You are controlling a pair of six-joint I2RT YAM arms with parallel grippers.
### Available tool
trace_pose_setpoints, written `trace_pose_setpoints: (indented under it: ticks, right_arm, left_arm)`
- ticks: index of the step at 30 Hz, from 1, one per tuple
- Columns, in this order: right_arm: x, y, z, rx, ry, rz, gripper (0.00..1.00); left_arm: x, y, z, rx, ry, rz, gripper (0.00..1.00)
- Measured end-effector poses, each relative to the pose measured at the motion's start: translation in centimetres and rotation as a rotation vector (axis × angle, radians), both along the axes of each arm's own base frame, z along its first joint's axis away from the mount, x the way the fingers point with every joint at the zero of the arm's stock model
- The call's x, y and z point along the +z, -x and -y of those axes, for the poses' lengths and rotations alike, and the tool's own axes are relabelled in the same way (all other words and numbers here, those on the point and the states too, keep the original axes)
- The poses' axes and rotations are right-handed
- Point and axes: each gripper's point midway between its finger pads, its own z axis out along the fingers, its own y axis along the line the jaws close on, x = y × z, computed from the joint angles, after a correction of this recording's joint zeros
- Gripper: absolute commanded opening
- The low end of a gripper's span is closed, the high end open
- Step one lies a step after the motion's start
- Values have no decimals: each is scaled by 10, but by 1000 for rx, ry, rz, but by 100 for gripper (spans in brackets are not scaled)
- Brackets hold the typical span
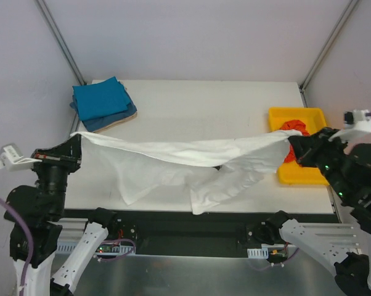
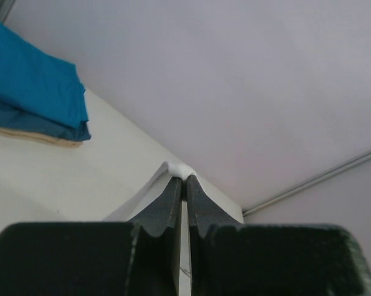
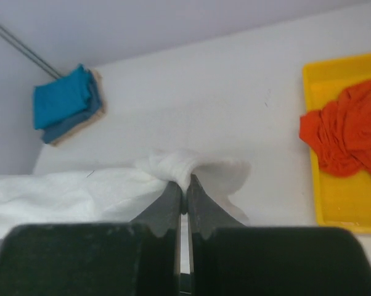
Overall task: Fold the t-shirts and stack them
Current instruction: Flatten out the tshirt
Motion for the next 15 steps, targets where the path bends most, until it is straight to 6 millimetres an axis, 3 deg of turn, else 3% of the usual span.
trace_pose_setpoints:
  ticks: [3, 6, 9, 11, 15]
  right_arm:
    - [47, 27, 3, 82, -86, 123, 1]
    - [81, 48, 4, 154, -131, 209, 1]
    - [107, 60, 5, 197, -145, 269, 1]
    - [118, 59, 5, 201, -132, 288, 1]
    - [125, 33, 1, 154, -56, 275, 1]
  left_arm:
    - [48, 22, 1, -39, 4, 111, 0]
    - [102, 42, 3, -81, -9, 227, 0]
    - [142, 50, 6, -106, -31, 305, 0]
    - [160, 47, 9, -111, -52, 329, 0]
    - [163, 12, 17, -97, -99, 275, 0]
